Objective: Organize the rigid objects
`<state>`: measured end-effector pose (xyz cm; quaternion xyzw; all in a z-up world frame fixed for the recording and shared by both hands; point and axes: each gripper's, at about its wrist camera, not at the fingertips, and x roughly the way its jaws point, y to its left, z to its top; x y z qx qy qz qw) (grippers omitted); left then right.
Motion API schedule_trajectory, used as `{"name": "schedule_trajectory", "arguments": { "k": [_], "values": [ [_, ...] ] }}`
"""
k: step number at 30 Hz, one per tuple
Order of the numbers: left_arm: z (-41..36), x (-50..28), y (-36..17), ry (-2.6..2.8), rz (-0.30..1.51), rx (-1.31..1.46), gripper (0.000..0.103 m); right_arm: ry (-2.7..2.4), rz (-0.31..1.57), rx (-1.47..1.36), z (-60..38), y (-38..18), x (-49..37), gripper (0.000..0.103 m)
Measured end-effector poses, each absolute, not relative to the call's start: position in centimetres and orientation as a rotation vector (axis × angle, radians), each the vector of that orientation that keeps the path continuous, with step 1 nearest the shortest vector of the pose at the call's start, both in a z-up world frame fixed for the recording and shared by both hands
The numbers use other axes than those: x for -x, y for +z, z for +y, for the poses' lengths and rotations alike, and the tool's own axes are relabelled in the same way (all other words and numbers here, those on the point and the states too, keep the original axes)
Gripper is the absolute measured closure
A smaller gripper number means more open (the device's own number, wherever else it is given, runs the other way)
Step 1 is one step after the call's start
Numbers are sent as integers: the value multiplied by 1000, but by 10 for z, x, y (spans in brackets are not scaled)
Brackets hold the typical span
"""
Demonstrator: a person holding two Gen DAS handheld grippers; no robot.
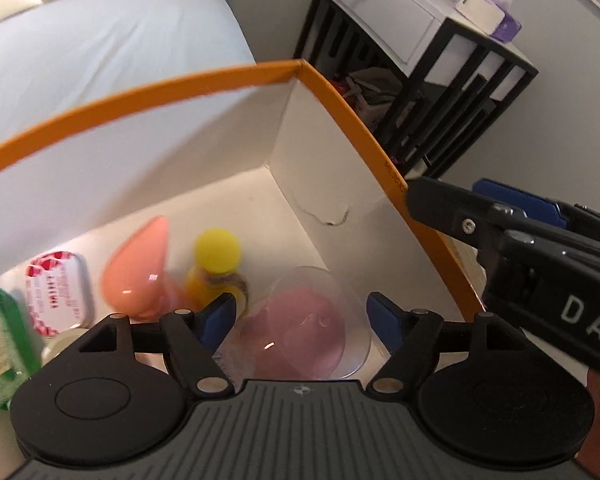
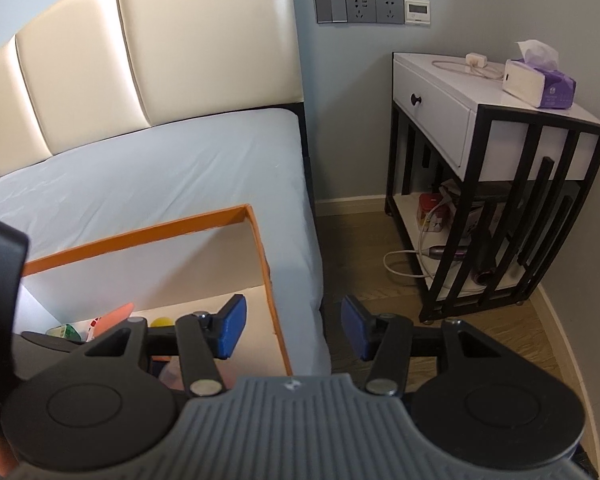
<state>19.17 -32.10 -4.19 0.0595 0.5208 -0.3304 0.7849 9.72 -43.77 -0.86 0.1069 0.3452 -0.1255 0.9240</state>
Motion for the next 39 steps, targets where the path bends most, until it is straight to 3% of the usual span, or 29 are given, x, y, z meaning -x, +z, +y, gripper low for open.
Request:
{"name": "schedule_trajectory", "arguments": {
  "k": [7, 9, 10, 19, 23, 25, 30, 39],
  "values": [
    [-300, -188, -22, -709, 1075, -87, 19, -263, 706, -219, -434, -4, -89, 50],
    [-292, -186, -17, -690, 1070, -73, 34, -259, 705, -218, -431, -2, -87, 50],
    [-289, -185, -15, -683, 1069, -69, 36, -257, 704, -216, -430, -1, -86, 50],
    [-248, -158, 43, -588, 856, -111, 36, -242, 690, -177, -417, 18, -73, 45],
    [-219, -135, 79, -558, 697, -116, 36, -206, 647, -160, -403, 37, -60, 34],
    [-203, -120, 92, -544, 615, -134, 35, -180, 622, -138, -393, 46, -52, 33],
    [-167, -80, 106, -470, 444, -213, 24, -86, 562, -74, -357, 60, -31, 14],
    [-105, -36, 63, -266, 406, -186, 11, -49, 434, 83, -283, 40, 6, 3]
  ]
}}
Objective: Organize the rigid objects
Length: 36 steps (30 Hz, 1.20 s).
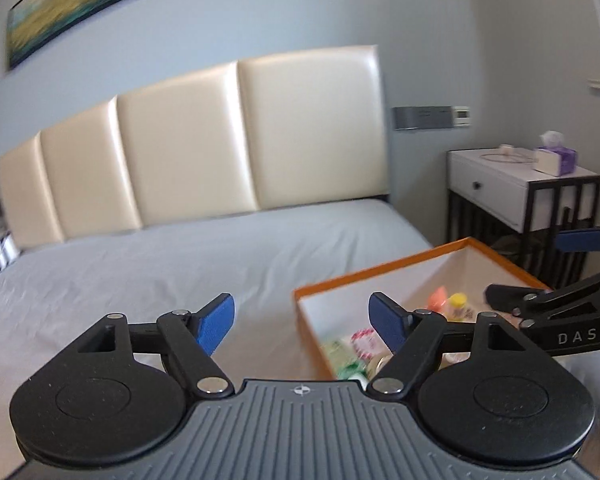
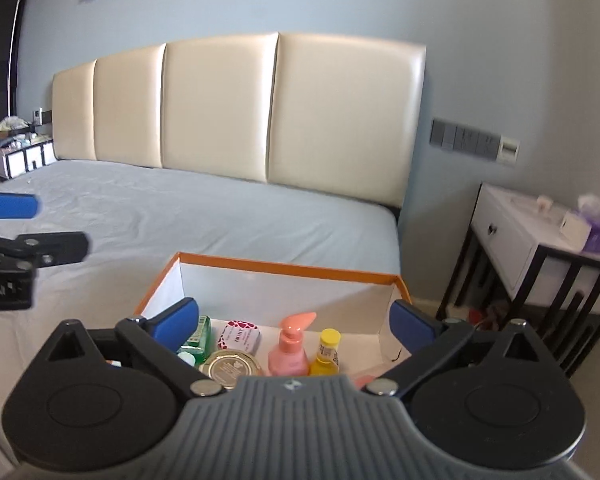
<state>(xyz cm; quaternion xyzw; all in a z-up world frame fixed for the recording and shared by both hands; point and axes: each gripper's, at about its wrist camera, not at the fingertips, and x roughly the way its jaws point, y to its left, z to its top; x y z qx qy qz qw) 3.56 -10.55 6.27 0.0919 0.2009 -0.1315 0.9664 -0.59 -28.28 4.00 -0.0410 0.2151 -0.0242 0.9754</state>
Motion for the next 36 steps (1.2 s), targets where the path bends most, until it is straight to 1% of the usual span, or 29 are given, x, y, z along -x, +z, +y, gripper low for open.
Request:
{"name": "schedule_trajectory", "arguments": {
  "k": [4, 8, 13, 19, 22, 24, 36],
  "values": [
    [-71, -31, 38, -178, 442, -58, 9, -139, 408, 102, -264, 14, 19, 3],
    [-58, -30, 12, -86, 418, -29, 9, -161, 409, 25, -262, -15, 23, 3],
    [-55, -44, 2, -64, 506, -7, 8, -139, 380, -53, -261, -23, 22, 3],
    [-42, -53, -16, -19, 619, 86, 8, -193, 486, -172, -269, -42, 1, 3],
    [-45, -52, -18, -11, 635, 68, 8, -238, 504, -82, -255, -46, -5, 2],
    [-47, -51, -17, -12, 632, 59, 8, -234, 483, -49, -249, -47, -4, 2],
    [-50, -49, -15, -12, 625, 40, 8, -228, 480, -44, -250, -47, -4, 2]
  ]
}}
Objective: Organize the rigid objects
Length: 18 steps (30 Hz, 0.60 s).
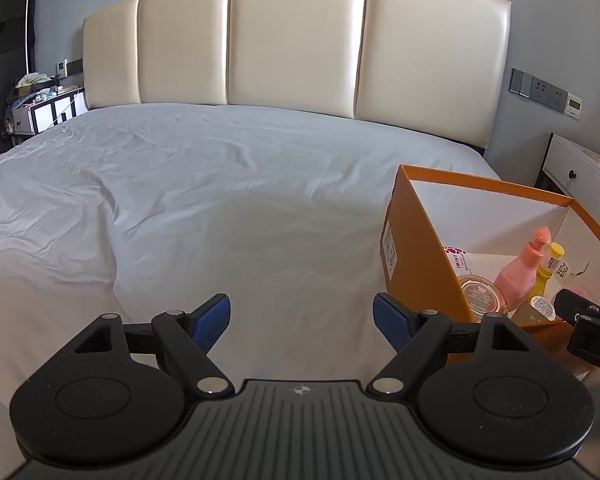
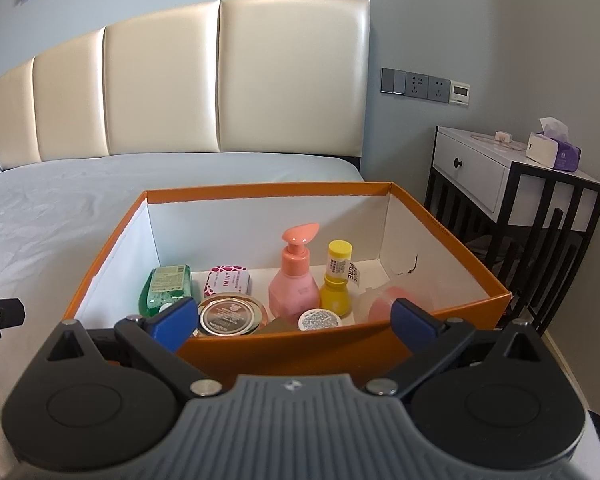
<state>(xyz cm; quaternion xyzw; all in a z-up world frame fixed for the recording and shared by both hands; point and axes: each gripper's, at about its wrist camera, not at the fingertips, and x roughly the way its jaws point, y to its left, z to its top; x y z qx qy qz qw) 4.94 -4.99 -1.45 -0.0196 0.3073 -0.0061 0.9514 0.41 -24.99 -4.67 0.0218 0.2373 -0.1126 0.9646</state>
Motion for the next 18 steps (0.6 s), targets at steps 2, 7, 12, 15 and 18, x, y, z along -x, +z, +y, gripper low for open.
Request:
{"name": "schedule_trajectory", "arguments": {
  "k": [2, 7, 12, 15, 18],
  "values": [
    [-50, -49, -14, -11, 621, 39, 8, -228, 480, -45, -250, -47, -4, 2],
    [-50, -47, -13, -16, 616, 37, 8, -230, 481, -48, -250, -47, -4, 2],
    [-49, -47, -12, -22, 612, 35, 8, -230, 481, -48, -249, -47, -4, 2],
    [-49, -46, -12, -26, 611, 38, 8, -230, 481, -48, -250, -47, -4, 2],
    [-48, -46, -12, -30, 608, 42, 8, -230, 481, -48, -250, -47, -4, 2]
  ]
}}
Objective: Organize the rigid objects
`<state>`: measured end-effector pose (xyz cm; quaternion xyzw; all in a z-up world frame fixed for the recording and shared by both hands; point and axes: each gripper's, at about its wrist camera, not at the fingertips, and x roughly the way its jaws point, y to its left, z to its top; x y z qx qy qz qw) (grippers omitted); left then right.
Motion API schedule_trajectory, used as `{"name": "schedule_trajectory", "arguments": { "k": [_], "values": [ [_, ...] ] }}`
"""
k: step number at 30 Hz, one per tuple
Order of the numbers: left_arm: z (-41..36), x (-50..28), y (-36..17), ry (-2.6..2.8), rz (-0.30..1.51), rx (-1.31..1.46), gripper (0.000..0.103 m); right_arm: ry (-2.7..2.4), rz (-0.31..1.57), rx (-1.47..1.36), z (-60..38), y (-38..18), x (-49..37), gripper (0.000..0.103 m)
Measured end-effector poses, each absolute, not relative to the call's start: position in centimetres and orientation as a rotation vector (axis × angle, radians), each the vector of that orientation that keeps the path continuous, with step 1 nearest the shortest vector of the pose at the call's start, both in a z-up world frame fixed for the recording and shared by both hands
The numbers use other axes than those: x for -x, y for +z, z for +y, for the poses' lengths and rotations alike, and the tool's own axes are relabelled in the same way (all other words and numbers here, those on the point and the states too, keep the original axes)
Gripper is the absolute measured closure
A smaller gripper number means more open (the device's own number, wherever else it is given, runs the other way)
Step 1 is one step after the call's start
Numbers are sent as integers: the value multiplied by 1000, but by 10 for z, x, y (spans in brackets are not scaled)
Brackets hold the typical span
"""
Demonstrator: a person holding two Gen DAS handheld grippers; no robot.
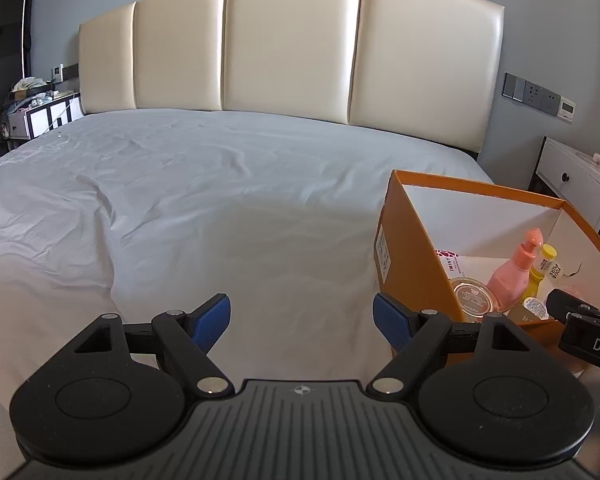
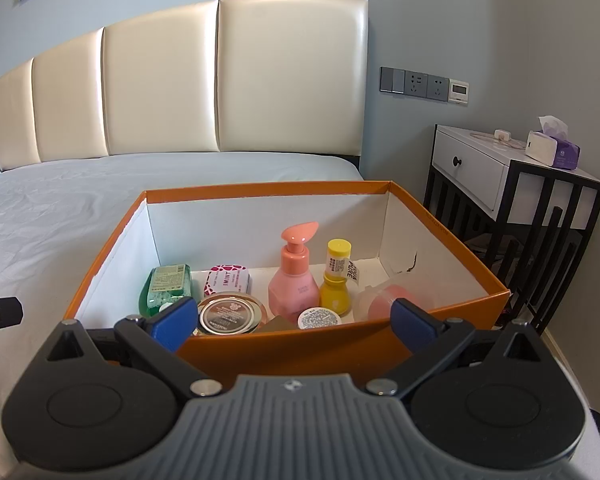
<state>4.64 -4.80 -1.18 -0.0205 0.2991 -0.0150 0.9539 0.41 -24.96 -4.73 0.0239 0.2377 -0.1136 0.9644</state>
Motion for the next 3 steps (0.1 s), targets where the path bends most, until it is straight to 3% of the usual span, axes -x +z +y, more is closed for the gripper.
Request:
{"name": "schedule_trajectory", "arguments": {
  "k": [3],
  "values": [
    [-48, -47, -12, -29, 611, 44, 8, -230, 481, -48, -250, -47, -4, 2]
  ]
}}
